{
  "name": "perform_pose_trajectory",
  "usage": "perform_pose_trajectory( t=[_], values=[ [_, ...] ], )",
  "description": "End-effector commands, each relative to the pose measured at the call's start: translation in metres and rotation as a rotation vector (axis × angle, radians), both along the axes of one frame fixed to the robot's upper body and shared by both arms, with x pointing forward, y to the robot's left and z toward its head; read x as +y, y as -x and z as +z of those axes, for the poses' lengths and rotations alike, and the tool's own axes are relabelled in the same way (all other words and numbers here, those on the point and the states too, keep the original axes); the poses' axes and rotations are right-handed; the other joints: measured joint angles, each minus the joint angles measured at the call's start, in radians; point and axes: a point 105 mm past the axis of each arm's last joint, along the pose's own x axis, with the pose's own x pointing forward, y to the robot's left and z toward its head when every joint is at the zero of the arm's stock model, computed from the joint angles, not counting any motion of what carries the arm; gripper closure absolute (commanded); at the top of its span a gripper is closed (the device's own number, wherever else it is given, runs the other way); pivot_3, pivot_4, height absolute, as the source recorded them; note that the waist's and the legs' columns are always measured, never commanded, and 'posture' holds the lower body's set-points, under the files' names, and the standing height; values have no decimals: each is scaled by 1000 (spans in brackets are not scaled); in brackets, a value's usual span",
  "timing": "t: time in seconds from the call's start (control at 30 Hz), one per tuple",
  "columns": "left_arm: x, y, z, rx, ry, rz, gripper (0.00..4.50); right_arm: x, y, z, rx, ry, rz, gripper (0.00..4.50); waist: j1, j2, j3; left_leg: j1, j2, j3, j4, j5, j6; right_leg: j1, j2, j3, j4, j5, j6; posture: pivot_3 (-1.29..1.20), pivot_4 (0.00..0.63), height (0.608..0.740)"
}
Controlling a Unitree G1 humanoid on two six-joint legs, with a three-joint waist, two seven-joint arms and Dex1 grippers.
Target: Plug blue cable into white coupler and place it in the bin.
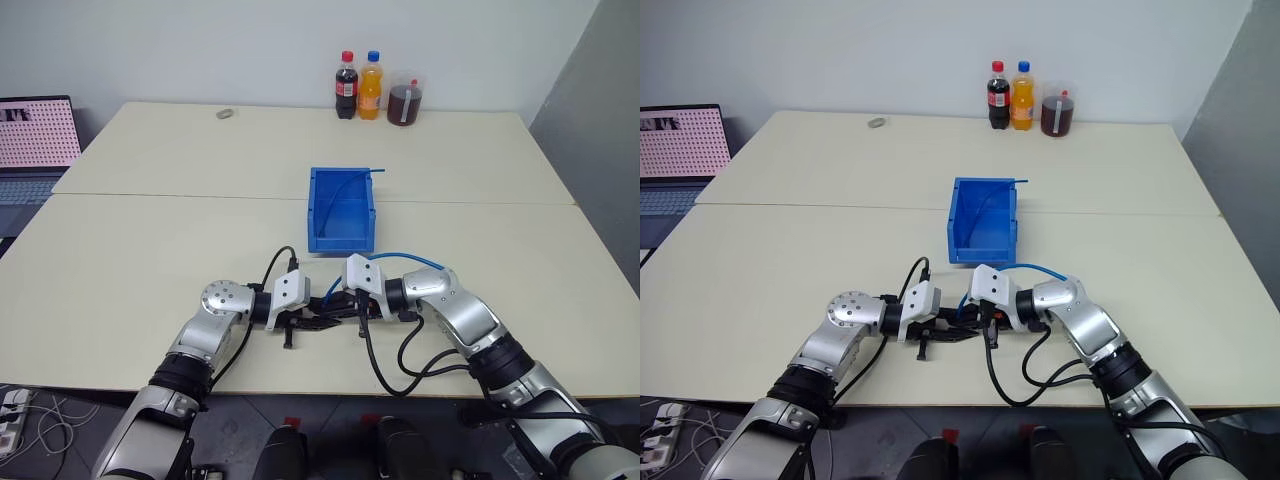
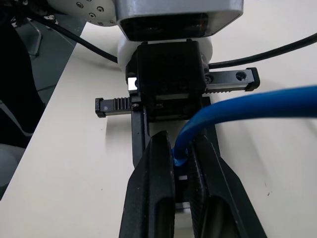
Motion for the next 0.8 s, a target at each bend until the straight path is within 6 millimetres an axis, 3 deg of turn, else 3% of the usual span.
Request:
perform_pose_trajectory(
  t=[0.03,0.27,0.53,0.8],
  values=[
    [4,3,-2,6,-16,-1,3725,-3,-9,21,40,-72,-51,4397,0,0,0,0,0,0,0,0,0,0,0,0,0,0,0,0,150,740],
    [4,2,-3,2,-14,6,3725,-7,-19,64,90,-195,-120,4397,0,0,0,0,0,-1,0,0,0,0,0,0,0,0,0,0,150,740],
    [3,2,-4,6,-13,3,3725,-15,-8,64,86,-167,-99,4397,1,0,0,-1,0,-1,0,0,0,0,0,-1,0,0,0,0,150,740],
    [3,3,-5,8,-19,-2,3725,-18,-5,45,82,-121,-108,4397,0,0,0,-1,0,-1,0,0,0,0,0,-1,0,0,0,0,150,740]
  ],
)
